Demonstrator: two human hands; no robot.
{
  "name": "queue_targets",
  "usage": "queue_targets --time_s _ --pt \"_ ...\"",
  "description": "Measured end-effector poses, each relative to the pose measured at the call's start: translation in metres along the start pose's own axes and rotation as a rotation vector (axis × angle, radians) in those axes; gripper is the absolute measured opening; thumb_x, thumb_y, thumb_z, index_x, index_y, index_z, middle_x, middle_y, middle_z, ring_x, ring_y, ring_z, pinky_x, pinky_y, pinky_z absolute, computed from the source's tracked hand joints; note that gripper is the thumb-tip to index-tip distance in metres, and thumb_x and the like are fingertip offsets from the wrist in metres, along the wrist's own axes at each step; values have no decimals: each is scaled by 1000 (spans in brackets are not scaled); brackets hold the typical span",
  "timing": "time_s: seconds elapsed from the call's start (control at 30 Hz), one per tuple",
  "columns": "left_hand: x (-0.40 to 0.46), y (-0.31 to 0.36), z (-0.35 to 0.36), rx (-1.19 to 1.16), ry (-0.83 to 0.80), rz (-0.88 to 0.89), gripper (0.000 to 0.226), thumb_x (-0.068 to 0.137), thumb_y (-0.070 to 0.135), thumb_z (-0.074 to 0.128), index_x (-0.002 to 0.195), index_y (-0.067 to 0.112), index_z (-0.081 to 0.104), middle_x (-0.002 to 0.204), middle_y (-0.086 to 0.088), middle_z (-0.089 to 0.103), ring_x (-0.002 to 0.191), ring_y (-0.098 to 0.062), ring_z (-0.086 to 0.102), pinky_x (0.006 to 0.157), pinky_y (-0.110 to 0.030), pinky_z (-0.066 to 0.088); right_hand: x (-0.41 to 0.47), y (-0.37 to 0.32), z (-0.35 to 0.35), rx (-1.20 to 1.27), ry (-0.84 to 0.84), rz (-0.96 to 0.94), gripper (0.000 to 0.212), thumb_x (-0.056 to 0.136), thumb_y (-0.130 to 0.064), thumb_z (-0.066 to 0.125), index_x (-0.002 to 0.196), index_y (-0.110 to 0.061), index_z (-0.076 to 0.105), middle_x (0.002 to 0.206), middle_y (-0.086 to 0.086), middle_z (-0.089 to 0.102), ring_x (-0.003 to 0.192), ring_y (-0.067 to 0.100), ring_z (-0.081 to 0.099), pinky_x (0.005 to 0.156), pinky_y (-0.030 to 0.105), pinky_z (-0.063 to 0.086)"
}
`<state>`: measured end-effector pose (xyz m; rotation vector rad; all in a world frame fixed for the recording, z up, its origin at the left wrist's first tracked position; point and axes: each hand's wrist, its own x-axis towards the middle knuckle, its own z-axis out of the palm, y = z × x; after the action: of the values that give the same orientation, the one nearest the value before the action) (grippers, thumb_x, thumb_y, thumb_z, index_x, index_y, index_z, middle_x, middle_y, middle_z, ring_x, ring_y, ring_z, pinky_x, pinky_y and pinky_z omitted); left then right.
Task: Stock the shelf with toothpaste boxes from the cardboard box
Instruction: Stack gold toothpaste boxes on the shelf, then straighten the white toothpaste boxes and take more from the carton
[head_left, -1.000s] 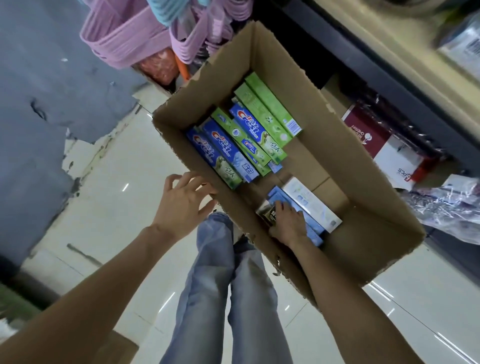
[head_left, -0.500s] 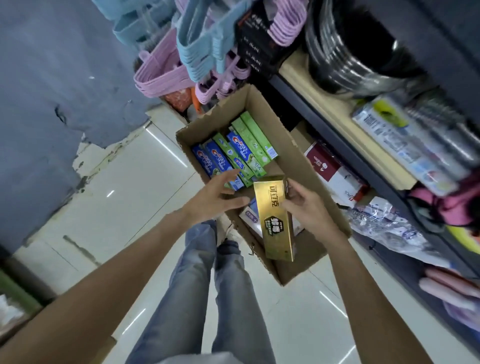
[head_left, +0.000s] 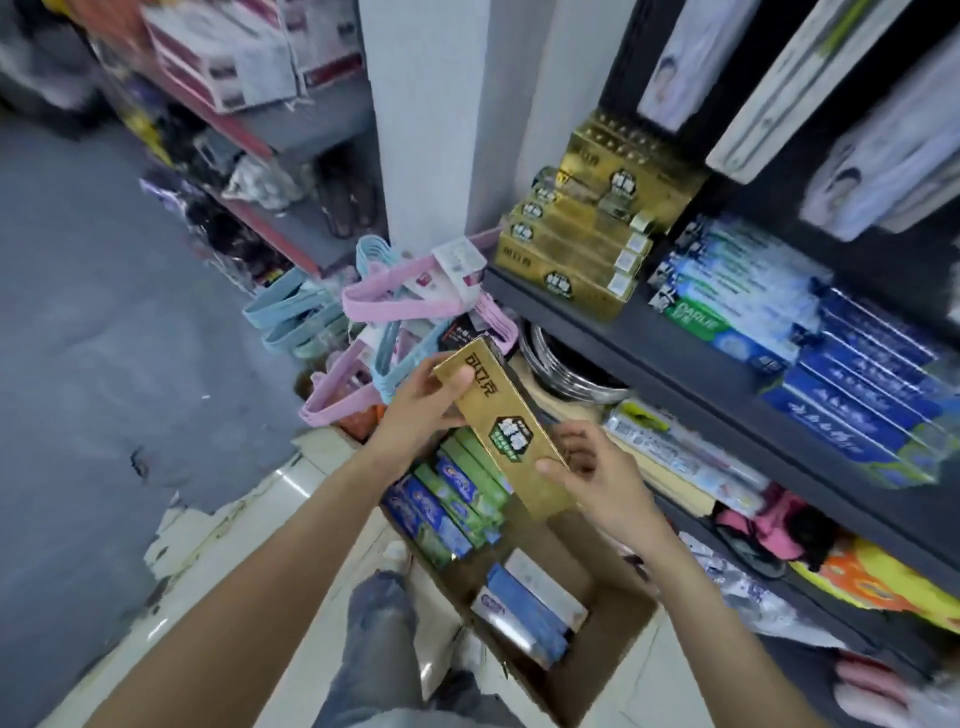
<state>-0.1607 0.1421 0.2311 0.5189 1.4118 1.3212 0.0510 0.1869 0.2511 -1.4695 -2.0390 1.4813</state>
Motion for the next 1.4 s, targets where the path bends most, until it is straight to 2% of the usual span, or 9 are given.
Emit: queue_targets --time_s 0.17,0.43,0.53,0.63,0.77,0.93,1.07,1.27,1.4 --pt "86 69 10 107 49 191 41 93 23 57 132 15 47 125 -2 57 104 -10 58 71 -10 50 78 -61 -35 -397 436 -230 43 85 -29 67 125 -22 51 105 -12 55 87 9 51 73 27 39" --pt "195 84 20 1073 -105 561 36 89 23 53 123 32 60 140 10 48 126 -19 46 107 -49 35 239 -85 -100 -705 551 -172 40 87 -4 59 122 -19 49 121 16 54 112 35 49 94 40 41" --pt "200 82 23 1342 -140 550 38 93 29 47 129 39 52 147 16 37 135 -16 31 110 -56 18 260 -80 -110 -887 588 -40 49 88 -1 53 131 -25 49 143 13 39 135 34 30 111 54 24" --pt "202 78 21 1396 -148 600 41 95 28 44 134 39 47 149 14 34 137 -18 28 112 -58 13 254 -80 -107 -1067 610 3 54 89 -9 55 139 -25 42 155 9 22 145 28 11 113 57 6" --pt "202 71 11 1222 -199 711 39 93 30 44 132 31 53 144 9 44 136 -20 31 113 -49 20 215 -80 -74 -929 684 -251 41 86 -9 56 127 -14 56 142 13 43 136 32 32 112 53 25" --pt "173 40 -33 934 -20 710 28 88 28 46 107 19 64 106 2 66 102 -19 55 87 -33 40 147 -52 -13 -713 567 -401 26 89 -12 49 108 -11 67 107 6 67 98 22 59 82 36 50" --pt "135 -11 -80 746 23 331 13 94 25 52 100 24 63 89 8 68 82 -12 64 76 -30 49 110 -7 29 -712 386 -240 14 83 -11 62 92 -19 68 60 1 66 48 20 61 43 25 45" --pt "91 -121 -132 1024 24 -128 21 89 25 56 108 22 63 98 3 68 90 -19 64 74 -27 46 112 106 74 -764 -140 44 17 88 -16 55 100 -21 66 80 6 67 70 25 63 55 28 42" --pt "67 -198 -133 1158 101 -154 33 84 22 61 116 13 64 106 -10 66 98 -33 58 81 -38 49 124 188 110 -798 -284 -19 11 81 -6 59 75 -14 65 63 4 63 47 14 51 42 24 39"
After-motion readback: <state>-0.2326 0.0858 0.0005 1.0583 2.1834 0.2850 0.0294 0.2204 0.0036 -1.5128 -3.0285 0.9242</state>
